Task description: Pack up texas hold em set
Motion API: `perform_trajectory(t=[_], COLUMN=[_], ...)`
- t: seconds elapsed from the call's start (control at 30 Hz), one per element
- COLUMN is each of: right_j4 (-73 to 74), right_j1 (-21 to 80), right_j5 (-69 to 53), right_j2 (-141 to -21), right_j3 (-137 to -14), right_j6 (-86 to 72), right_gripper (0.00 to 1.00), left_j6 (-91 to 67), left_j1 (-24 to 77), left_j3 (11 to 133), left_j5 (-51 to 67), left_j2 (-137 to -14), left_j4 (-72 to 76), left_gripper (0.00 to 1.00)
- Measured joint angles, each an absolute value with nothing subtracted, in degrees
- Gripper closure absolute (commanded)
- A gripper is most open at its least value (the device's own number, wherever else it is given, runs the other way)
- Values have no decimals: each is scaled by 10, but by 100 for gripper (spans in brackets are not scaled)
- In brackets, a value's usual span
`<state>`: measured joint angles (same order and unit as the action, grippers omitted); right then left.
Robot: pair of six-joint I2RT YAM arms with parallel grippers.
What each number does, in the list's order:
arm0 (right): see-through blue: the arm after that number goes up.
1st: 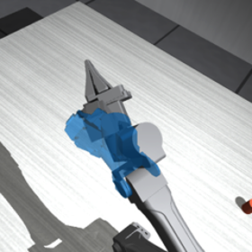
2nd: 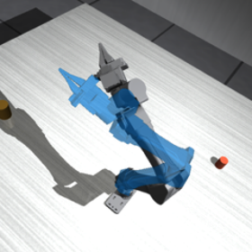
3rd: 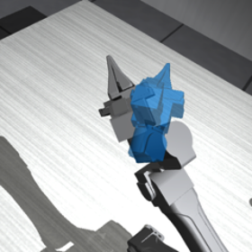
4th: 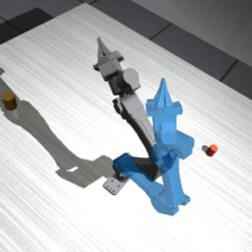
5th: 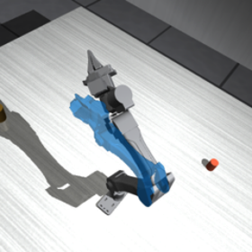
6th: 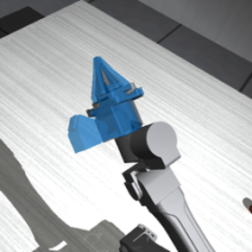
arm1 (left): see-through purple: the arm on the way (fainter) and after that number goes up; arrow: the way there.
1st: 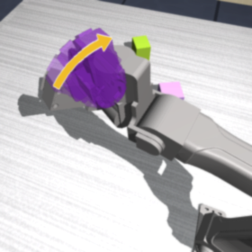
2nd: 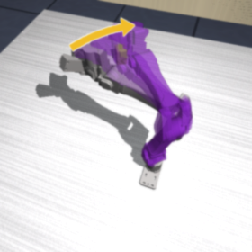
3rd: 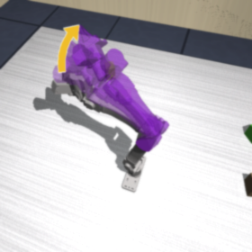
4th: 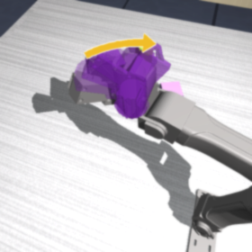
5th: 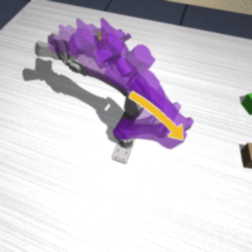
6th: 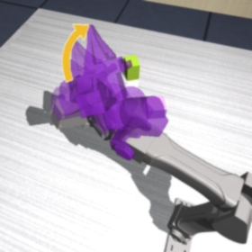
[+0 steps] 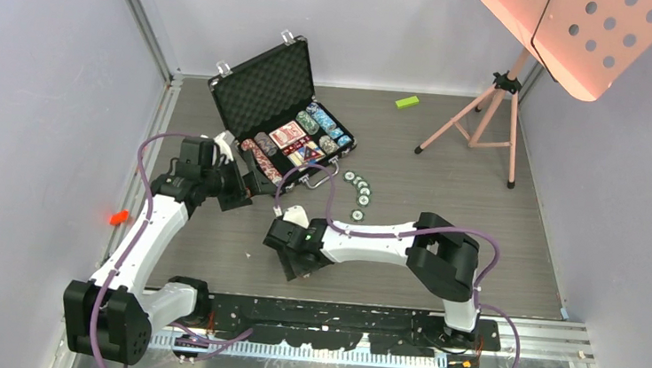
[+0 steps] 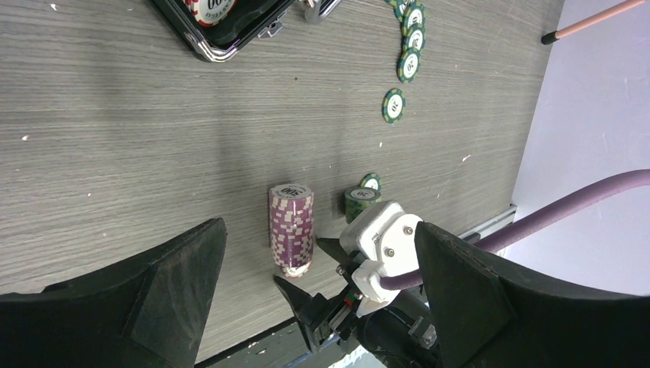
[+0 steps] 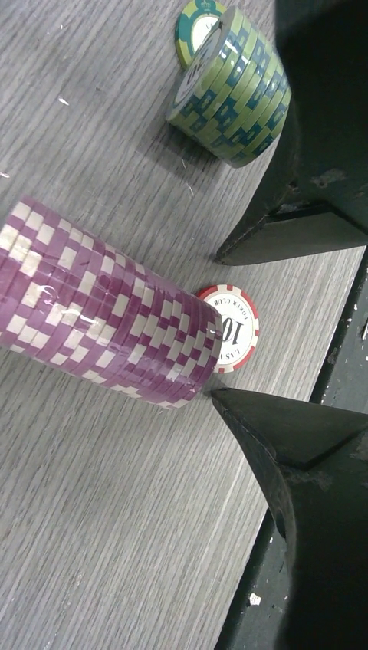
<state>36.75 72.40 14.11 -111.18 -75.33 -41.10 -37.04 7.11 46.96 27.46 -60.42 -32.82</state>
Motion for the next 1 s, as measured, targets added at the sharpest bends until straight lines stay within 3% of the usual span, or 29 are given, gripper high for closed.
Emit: perform_trajectory(t=[0.5, 1.0], right_j4=[359, 377], right_j1=[720, 719], right_j5=[141, 145], right_j2=[-1107, -1093], right_j3=[-747, -743], right_j6=[-411, -413], right_gripper=[53, 54], left_j6=[-370, -371], left_j1=[71, 71], left_j3=[470, 469], left_j5=[281, 297], left_j2=[-606, -609], left_j4=[-328, -319], left_gripper=[4, 4])
